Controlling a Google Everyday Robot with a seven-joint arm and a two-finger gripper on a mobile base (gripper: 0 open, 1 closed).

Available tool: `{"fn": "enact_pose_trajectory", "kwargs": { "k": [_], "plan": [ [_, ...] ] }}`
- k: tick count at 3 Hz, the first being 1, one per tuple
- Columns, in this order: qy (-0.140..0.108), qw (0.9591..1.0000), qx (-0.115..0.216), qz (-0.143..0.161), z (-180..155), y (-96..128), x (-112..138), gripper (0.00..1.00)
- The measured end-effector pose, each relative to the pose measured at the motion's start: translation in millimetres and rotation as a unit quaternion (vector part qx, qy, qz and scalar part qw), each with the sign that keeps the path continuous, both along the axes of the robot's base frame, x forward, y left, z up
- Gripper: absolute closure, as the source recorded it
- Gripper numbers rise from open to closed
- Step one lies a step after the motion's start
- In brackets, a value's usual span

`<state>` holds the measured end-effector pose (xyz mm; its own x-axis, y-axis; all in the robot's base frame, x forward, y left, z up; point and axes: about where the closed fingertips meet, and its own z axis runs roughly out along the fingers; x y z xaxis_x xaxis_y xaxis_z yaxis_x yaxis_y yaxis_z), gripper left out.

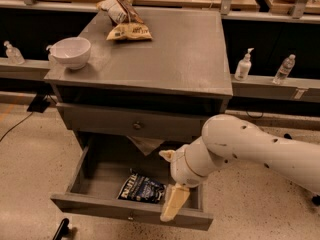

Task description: Pick blue chip bag from middle drawer and place on counter

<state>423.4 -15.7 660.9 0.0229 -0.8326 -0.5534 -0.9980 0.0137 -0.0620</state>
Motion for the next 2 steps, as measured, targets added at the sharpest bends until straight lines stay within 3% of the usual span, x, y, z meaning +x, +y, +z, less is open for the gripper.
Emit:
{"fn": "enact_pose_trajectory", "kwargs": {
  "k": [1, 2],
  "plan": [
    [-0.047, 0.9983, 0.001, -0.034, -4, -8, 23, 0.0],
    [-0.105, 0.9903, -0.038, -0.083, -25, -30, 74, 0.0]
  ]
}}
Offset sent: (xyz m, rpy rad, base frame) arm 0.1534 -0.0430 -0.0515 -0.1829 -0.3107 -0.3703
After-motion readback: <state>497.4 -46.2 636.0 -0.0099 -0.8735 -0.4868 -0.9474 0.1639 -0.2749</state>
